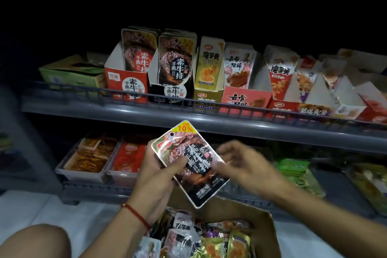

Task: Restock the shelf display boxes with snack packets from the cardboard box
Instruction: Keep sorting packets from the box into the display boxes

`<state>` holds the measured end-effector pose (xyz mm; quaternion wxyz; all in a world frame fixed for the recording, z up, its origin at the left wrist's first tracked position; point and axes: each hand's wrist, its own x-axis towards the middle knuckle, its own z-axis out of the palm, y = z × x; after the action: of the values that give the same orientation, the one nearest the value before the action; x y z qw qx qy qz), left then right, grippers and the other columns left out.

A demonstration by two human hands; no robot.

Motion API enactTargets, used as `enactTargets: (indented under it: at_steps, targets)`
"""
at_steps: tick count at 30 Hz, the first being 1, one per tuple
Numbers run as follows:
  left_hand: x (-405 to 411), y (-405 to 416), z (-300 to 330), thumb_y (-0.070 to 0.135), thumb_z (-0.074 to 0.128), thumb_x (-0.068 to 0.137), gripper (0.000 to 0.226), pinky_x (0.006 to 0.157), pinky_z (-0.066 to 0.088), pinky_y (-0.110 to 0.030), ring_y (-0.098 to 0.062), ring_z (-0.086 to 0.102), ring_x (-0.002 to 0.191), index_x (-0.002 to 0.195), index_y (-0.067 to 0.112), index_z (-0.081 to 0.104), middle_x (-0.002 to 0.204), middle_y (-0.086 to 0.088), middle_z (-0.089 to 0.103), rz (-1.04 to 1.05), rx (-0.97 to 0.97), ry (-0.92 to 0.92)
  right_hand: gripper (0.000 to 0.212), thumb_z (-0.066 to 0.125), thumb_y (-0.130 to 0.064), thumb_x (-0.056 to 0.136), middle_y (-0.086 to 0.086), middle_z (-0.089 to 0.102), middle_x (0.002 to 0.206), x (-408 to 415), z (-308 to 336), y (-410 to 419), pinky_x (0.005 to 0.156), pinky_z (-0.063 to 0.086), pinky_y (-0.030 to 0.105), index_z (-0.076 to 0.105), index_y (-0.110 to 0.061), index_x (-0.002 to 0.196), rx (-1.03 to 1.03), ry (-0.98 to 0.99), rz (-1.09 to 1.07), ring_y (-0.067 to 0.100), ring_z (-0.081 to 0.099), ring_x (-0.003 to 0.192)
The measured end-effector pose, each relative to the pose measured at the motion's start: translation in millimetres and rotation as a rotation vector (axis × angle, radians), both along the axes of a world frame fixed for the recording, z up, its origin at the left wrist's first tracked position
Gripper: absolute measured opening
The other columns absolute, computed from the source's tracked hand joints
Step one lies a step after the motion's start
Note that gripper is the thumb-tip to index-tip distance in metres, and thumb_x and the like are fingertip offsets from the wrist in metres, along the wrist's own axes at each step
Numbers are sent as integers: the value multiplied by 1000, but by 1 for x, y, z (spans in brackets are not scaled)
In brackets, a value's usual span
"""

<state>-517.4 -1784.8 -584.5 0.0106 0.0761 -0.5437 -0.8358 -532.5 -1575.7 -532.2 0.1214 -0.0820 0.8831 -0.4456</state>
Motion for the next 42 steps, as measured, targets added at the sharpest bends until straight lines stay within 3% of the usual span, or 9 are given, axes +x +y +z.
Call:
enactTargets:
  at_steps: [4, 9, 14, 16, 22, 29, 34, 38, 42]
  targets:
    - [4, -7, 2, -8, 69, 86, 48, 99, 53, -58, -36, 71, 108, 124, 19, 59, 112, -15, 76, 18, -64, -19, 29, 79, -14, 87, 4, 76, 99, 10, -27, -15, 85, 60, 53, 62, -17, 111, -272, -63, -85, 23, 74, 94]
    - [14, -24, 16, 8, 73, 90, 40, 87, 59, -60, -34, 76, 96, 117, 36, 63, 103, -13, 78, -125, -320, 53, 64, 82, -28, 85, -21, 63, 112, -7, 12, -33, 80, 60, 28, 47, -42, 137, -44, 242, 104, 2, 67, 98]
    - [12, -43, 32, 15, 75, 88, 46, 88, 60, -41, -9, 75, 95, 125, 36, 55, 102, 2, 79, 56, -430, 109, 19, 70, -27, 91, -14, 70, 106, -33, 76, -51, 83, 62, 36, 65, -32, 109, 188, 353, 271, 3, 67, 99]
    - [7, -57, 36, 16, 74, 89, 44, 92, 55, -31, -1, 71, 99, 126, 33, 55, 109, 5, 76, 214, -421, 128, 16, 66, -25, 93, -13, 67, 107, -46, 109, -55, 85, 60, 35, 65, -31, 107, 161, 462, 235, 5, 65, 101]
    - [4, -81, 36, 12, 70, 93, 38, 103, 52, -41, -6, 68, 107, 123, 32, 57, 113, 5, 74, 338, -342, 95, 18, 70, -23, 95, -20, 64, 91, -111, 182, -74, 73, 48, 14, 60, -38, 98, 87, 882, -12, -10, 60, 85]
    - [2, -84, 35, 22, 71, 92, 40, 101, 53, -50, -10, 68, 108, 120, 45, 53, 104, 16, 76, 288, -392, 55, 34, 61, -23, 101, -2, 56, 108, -175, 176, -111, 63, 32, 1, 60, -16, 134, 303, 869, -135, 8, 52, 99]
    - [1, -86, 34, 26, 71, 91, 40, 99, 54, -50, -11, 68, 107, 120, 45, 51, 102, 16, 75, 261, -392, 49, 36, 63, -28, 100, 12, 66, 126, -198, 136, -131, 86, 55, 41, 60, -17, 134, 454, 859, -167, 33, 63, 114]
    - [1, -87, 34, 29, 70, 92, 37, 99, 54, -48, -11, 68, 107, 119, 46, 51, 101, 17, 74, 242, -402, 53, 31, 60, -26, 102, 13, 68, 120, -205, 115, -136, 71, 41, 33, 61, -14, 130, 596, 905, -254, 33, 64, 105]
    - [-1, -86, 33, 31, 69, 92, 36, 97, 56, -44, -8, 67, 106, 118, 48, 51, 100, 20, 73, 237, -436, 26, 40, 64, -25, 99, 15, 63, 122, -208, 111, -135, 81, 49, 41, 57, -12, 136, 664, 989, -274, 34, 59, 109]
